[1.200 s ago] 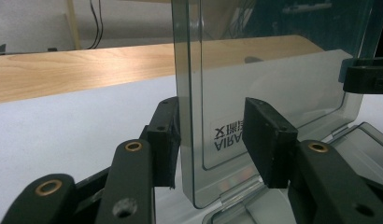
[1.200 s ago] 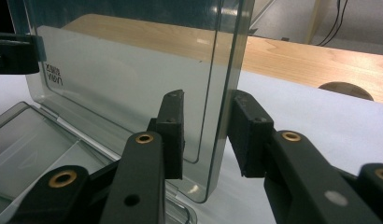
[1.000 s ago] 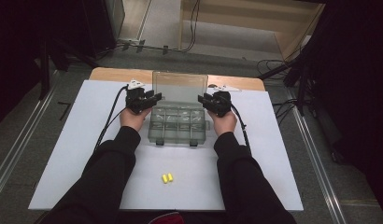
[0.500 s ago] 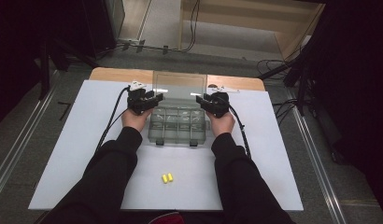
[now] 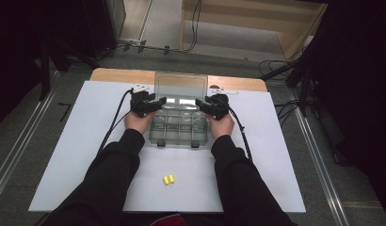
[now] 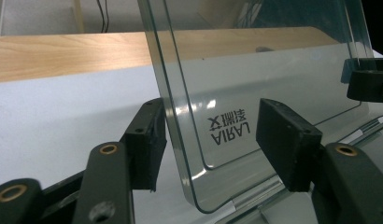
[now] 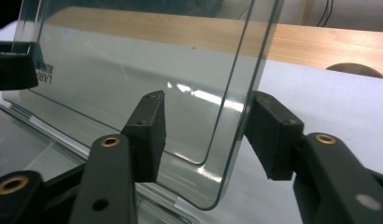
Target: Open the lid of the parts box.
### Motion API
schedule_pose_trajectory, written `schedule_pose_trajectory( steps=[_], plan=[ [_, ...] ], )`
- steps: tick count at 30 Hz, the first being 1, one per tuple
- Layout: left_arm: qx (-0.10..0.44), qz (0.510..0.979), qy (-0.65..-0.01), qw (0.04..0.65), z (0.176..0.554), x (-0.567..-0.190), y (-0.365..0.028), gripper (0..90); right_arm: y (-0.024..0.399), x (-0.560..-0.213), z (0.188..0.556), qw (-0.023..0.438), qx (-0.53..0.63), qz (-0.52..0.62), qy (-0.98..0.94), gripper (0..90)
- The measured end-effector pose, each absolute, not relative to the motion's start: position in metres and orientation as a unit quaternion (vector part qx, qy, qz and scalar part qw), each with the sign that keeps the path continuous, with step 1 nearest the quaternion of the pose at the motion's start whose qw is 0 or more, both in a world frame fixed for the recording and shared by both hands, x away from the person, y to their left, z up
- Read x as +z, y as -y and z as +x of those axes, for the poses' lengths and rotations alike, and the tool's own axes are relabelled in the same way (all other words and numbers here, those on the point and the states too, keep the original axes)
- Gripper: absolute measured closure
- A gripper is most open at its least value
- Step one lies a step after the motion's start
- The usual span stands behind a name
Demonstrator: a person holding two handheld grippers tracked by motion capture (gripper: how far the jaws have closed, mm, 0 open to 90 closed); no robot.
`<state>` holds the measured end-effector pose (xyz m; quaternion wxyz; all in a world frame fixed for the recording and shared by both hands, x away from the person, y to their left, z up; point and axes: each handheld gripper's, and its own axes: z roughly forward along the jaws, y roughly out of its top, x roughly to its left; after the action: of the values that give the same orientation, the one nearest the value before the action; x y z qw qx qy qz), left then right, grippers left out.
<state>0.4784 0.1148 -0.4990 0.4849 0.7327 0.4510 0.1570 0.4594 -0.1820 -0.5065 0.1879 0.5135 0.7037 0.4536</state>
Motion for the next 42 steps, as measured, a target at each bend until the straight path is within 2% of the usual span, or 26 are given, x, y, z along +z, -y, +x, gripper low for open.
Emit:
schedule_pose_trajectory(
  steps=[26,29,33,42],
  plan=[
    [0.120,0.737,-0.472,0.469,0.4814,-0.5079,-0.1150,35.8,0.1799,-0.5148,0.4618,0.149,0.440,0.535,-0.706,34.8],
    [0.119,0.738,-0.472,0.468,0.4814,-0.5080,-0.1149,35.7,0.1794,-0.5149,0.4618,0.156,0.436,0.532,-0.709,32.2],
    [0.119,0.738,-0.472,0.467,0.4815,-0.5080,-0.1150,30.8,0.1782,-0.5148,0.4615,0.160,0.433,0.533,-0.709,30.1],
    [0.114,0.738,-0.470,0.471,0.4801,-0.5041,-0.1165,28.7,0.1759,-0.5118,0.4595,0.172,0.424,0.522,-0.720,26.3]
  ],
)
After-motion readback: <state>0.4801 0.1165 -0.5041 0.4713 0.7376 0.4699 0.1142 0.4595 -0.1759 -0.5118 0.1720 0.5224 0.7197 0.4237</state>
